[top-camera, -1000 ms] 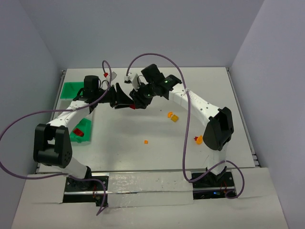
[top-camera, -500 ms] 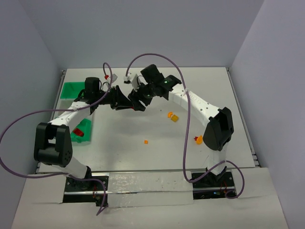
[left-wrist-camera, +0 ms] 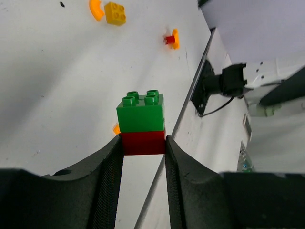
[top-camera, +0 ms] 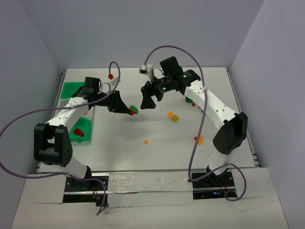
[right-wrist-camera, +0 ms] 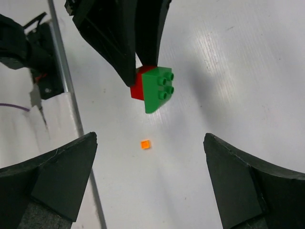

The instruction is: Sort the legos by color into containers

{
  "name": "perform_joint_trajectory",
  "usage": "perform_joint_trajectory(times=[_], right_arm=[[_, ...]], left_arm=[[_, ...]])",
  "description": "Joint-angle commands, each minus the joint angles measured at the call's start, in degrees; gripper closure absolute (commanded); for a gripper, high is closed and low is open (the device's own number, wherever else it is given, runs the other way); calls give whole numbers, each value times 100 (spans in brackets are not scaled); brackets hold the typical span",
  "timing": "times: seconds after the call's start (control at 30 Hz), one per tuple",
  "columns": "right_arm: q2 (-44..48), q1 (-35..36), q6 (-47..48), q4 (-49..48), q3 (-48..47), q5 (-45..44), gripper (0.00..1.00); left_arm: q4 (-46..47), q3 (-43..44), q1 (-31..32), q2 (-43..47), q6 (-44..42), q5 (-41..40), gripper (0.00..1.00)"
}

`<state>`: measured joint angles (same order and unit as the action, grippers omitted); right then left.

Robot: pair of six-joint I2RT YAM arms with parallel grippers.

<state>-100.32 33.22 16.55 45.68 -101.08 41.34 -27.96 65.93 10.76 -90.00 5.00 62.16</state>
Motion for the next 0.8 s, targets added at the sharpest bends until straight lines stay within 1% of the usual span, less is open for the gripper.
perform_joint_trajectory(times=[0.0,0.03,0.1,0.17,0.3,0.43,0.6,0.63,0.77], right_arm=[[260,-34,-97,188,278,1118,2],[235,-35,-115,187,314,1275,2],[160,-35,-201,156,400,1702,11],[104,-35,-327,47,487,1922,14],[164,-26,-639,-400,756,1966,16],[242,8,-843,-685,829,1991,18],[225,136,-812,-665,723,1910,24],[202,170,-796,-644,700,1942,27],[111,255,-673,-492,635,2001,32]], left_arm=[[-509,8,30,653,-1391,583,100],[-508,-9,39,715,-1469,626,100],[-436,-84,67,943,-1617,684,100],[-381,-179,98,1126,-1680,731,100],[-222,-317,311,1458,-1693,634,100],[-108,-413,455,1530,-1526,633,100],[265,-554,634,1681,-1141,606,100],[310,-562,659,1709,-1075,590,100],[361,-550,673,1735,-1019,599,100]])
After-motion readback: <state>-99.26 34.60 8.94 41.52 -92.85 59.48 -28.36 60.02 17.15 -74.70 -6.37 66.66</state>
